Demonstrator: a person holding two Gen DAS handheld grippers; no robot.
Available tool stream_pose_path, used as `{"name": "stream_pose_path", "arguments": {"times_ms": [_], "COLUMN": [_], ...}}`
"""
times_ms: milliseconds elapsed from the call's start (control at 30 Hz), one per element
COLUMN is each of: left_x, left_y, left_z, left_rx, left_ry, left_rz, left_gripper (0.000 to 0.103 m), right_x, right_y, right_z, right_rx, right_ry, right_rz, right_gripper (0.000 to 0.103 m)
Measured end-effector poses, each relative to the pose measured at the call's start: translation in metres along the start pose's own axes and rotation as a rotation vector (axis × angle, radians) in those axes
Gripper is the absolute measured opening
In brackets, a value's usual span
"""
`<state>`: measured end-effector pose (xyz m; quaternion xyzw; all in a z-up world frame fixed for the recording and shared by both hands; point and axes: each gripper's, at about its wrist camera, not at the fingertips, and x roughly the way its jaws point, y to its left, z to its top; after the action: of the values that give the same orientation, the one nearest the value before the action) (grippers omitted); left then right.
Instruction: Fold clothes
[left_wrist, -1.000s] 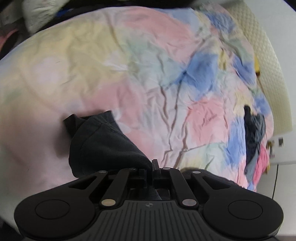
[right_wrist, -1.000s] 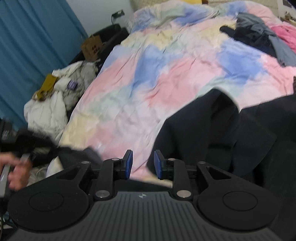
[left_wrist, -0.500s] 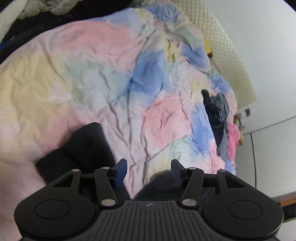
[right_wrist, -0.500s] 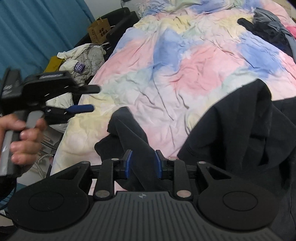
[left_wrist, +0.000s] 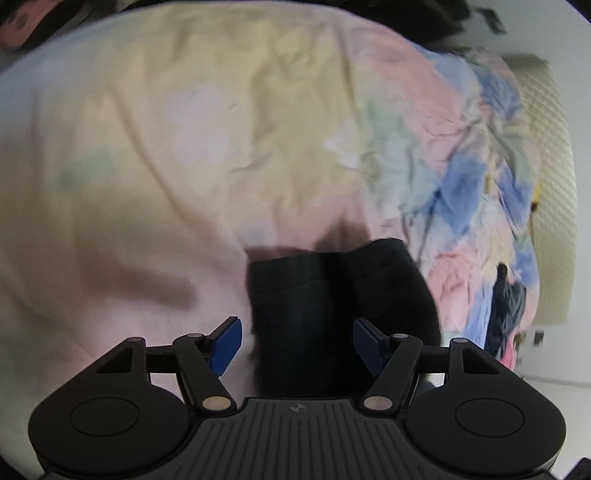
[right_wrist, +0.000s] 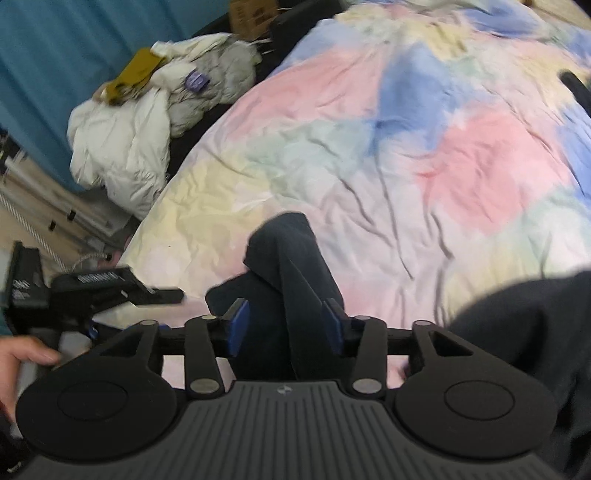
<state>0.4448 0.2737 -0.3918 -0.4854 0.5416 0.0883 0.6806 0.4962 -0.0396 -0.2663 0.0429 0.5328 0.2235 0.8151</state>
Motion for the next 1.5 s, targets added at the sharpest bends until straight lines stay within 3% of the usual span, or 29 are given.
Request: {"name": "stream_pose_path", "arguments": {"times_ms": [133,300,367,467,600,633,733,800,1100,1300,1500], "left_x": [0.034,0.058,0.065,0.077,0.092,0.095,0.098,0.096,0.033,-0.049,-0.129], "left_y": [0.013,0.015,0.011,0.008,0.0,0.0,-0.003,-0.006,-0.032,-0.032,-0.001], "left_z": [0.007,0.014,0.018,0.024,0.028,0.03,0.032,0.031,0.001,-0.019,-0.036], "left_rx": [-0.026,-0.029,-0.006,-0.019,0.015,0.013,0.006,0.015,0.064,0.053,-0.01], "left_ry": [0.009,0.005,0.0,0.03,0.064,0.07,0.072,0.062,-0.088,-0.215,-0.313], "left_rz": [-0.015,-0.041,-0.003,-0.018,0.026,0.037,0.05,0.064,0.037,-0.041,-0.119], "left_gripper": [0.068,0.058,0.052,0.051,0.047,0.045,0.032,0.011,0.005,0.005,0.005], "right_x": [0.032,0.08,0.1,0.126,0.15,0.155,0.156,0.149,0.097,0.066,0.063], "right_y": [0.004,0.003,-0.001,-0.007,-0.013,-0.016,-0.024,-0.031,-0.024,0.007,0.058], "right_z": [0.028,0.055,0.063,0.072,0.076,0.075,0.07,0.069,0.071,0.072,0.067], "right_rx": [-0.035,-0.059,-0.044,-0.023,-0.01,0.0,0.013,0.031,-0.096,-0.198,-0.271], "right_ry": [0.044,0.102,0.124,0.158,0.225,0.244,0.246,0.226,0.108,0.036,0.031], "right_rz": [0.0,-0.005,0.005,-0.004,0.019,0.02,-0.01,-0.017,-0.014,0.024,0.077], "right_gripper": [0.054,0.054,0.052,0.052,0.051,0.048,0.027,0.011,0.004,0.003,0.002]}}
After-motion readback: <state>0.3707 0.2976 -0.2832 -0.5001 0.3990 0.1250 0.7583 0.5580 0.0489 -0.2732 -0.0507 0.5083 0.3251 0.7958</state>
